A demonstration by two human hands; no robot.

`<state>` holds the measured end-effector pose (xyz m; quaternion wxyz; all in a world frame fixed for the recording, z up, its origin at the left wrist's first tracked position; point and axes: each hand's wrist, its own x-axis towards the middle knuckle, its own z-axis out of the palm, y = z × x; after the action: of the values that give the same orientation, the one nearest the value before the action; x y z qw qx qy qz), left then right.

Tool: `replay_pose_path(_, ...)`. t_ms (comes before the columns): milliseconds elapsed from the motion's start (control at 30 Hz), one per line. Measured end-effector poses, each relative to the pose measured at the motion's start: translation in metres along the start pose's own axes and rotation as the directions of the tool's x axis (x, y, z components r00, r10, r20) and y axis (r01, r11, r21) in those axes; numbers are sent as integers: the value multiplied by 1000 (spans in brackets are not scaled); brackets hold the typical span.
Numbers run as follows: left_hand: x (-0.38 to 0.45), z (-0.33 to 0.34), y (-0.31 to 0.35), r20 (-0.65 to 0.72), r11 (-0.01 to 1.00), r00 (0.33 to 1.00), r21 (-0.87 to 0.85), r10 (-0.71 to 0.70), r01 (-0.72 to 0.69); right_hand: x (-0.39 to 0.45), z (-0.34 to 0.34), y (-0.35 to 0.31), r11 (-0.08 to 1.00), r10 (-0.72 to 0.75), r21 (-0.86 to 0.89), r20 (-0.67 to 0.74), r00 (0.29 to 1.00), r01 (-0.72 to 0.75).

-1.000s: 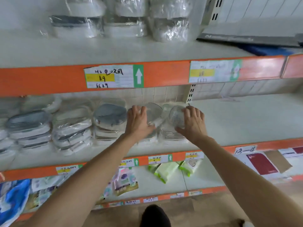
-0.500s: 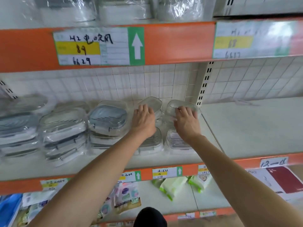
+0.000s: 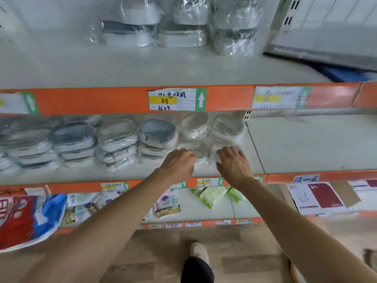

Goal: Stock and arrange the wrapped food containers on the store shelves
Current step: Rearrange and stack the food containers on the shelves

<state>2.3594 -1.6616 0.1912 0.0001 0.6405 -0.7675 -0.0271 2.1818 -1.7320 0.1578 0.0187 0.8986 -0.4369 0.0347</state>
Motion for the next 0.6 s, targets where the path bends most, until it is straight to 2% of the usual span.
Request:
replay_pose_path(100,-37,-24,13,-38,997,997,-26,73,-74,-36,-38,-18,992,-70,101,-120,990,83)
replay_pose_path(167,-57,-49,21,-123,988,984,-58,133,-141,-57,-66,-28,978,-133,130,-225,965,165)
replay_pose_path(267,-78,-93,28,-317,962,922,-84,222,-261,-78,-108,-38,954,-206,145,-308,929,261)
replay_pose_path(333,-85,-121,29,-389,951,884,-59,258,-303,-83,-137,-39,949,-227,125,-360,905,288)
replay_pose_path(433,-80,-158,27,-505,955,834,-61,221,-290,-77,-178,-35,935,-280,79,-433,857,345)
replay_pose_path(600,-62,-213,13,-632,961,774,-198,25,-192,-44,-230,-28,924,-325,9,-508,798,382)
